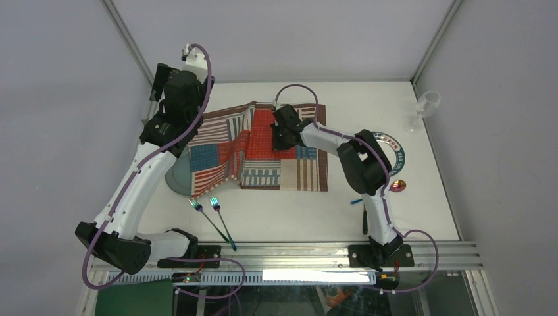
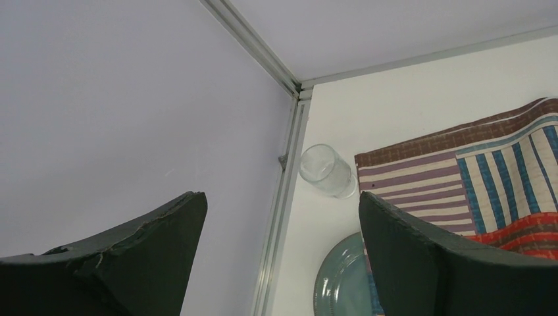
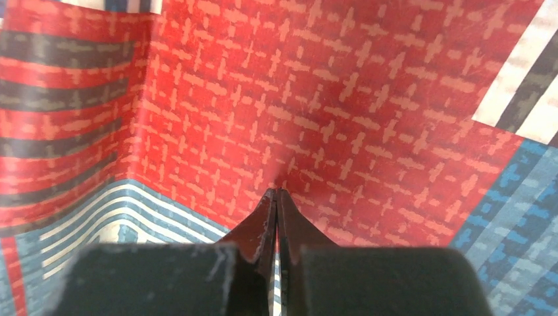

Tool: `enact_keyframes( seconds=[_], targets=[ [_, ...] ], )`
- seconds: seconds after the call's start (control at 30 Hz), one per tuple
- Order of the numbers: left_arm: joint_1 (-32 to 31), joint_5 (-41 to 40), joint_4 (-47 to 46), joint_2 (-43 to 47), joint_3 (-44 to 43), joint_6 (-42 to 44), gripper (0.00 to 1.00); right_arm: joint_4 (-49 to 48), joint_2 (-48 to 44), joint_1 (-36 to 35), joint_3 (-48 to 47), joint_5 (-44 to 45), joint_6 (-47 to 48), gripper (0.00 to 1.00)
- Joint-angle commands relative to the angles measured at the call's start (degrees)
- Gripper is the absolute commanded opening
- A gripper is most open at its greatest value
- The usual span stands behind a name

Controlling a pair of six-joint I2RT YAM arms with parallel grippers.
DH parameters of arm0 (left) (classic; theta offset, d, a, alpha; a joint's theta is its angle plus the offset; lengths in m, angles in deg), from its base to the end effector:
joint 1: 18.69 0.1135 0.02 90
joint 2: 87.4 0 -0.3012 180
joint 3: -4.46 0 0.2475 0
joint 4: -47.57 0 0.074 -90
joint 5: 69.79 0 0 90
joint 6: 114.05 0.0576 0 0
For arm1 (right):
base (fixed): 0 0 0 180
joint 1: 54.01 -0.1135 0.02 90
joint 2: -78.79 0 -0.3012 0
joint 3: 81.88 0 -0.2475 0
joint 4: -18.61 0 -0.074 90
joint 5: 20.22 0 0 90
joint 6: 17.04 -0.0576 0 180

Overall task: Set the dinner table for one person
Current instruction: Flatten out the napkin at the center of the board.

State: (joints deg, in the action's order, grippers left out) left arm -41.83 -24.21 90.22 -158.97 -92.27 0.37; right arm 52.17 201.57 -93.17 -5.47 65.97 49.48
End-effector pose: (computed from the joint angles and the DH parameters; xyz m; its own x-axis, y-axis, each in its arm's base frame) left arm 0.2536 -0.0646 0.4699 -0.3894 0.4875 -0.7815 -0.1891 0.7881 0.5858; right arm 0.3825 0.3164 0.1807 -0.8296 -0.1629 -0.5341 -0.3606 0.8866 0.2897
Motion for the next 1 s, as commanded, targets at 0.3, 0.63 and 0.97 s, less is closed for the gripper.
enact_keyframes(
  seconds=[0.3,0.63,0.97],
  targets=[
    [0.44,2.17,-1.12,0.30,0.89,-1.76,0.90,5.09,0.48,3.00,0.30,12.58,-4.31,0.00],
    [0.46,2.83,-1.11,0.10,2.22,-2.34,0.91,4.95,-3.07,11.59,7.64,11.11,-8.05,0.00],
    [0.45,2.84,-1.16,-0.16,2.38,-2.20,0.92,5.31,-3.71,16.58,8.53,12.58,-6.35,0.00]
  ],
)
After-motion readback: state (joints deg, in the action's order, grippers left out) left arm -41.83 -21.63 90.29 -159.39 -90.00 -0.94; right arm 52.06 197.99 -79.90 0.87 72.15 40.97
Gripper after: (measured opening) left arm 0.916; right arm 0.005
